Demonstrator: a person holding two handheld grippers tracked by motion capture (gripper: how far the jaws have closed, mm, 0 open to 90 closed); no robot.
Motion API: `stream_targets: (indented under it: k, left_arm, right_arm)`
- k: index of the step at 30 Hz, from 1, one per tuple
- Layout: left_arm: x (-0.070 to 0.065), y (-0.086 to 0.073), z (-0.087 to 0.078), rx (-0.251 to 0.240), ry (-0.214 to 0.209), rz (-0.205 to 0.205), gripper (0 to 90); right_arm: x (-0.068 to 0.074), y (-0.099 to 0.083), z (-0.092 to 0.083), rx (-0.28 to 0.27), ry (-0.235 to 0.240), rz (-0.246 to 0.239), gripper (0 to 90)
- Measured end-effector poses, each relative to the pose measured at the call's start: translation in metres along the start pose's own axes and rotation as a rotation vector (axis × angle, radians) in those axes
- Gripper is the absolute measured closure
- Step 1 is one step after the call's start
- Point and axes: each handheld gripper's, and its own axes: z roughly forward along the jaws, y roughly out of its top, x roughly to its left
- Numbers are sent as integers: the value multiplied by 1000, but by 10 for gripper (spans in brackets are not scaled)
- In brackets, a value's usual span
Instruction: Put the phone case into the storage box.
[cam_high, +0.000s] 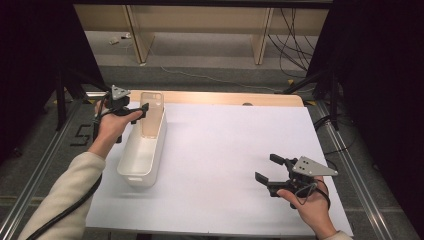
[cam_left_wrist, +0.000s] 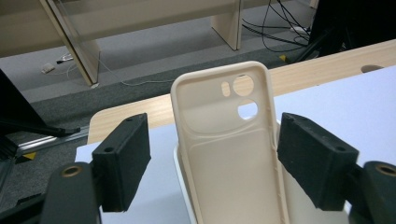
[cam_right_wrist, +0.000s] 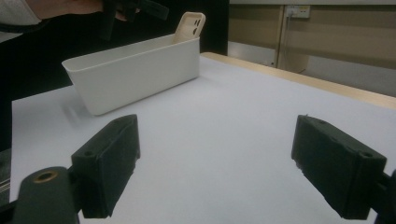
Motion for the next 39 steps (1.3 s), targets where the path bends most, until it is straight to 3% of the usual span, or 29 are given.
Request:
stream_targets:
  k: [5, 7, 8, 9, 10, 13, 17, 35, 39]
  left_arm:
    - [-2, -3, -9, -18, -11, 13, 161]
    - [-2, -4, -13, -21, -9, 17, 146]
    - [-2, -5, -14, -24, -9, 20, 130]
    - [-2, -5, -16, -26, -9, 26, 116]
    - [-3, -6, -17, -35, -9, 29, 108]
    - [-4, -7, -23, -52, -15, 35, 89]
    - [-9, -9, -32, -72, -40, 43, 69]
    - [-31, -28, -62, -122, -164, 65, 64]
    - [-39, -31, -69, -130, -182, 81, 62]
  right_arm:
    - [0, 1, -2, 22, 2, 0, 166]
    - [-1, 0, -1, 7, 9, 0, 166]
    - [-3, 0, 0, -13, 6, -23, 166]
    - [-1, 0, -1, 9, 3, 0, 166]
    - [0, 0, 1, -11, 14, 13, 166]
    - [-1, 1, -1, 17, 9, 0, 166]
    - [-1, 0, 0, -3, 7, 6, 166]
    - [-1, 0, 0, -8, 9, 7, 166]
    - [-1, 1, -1, 20, 3, -1, 166]
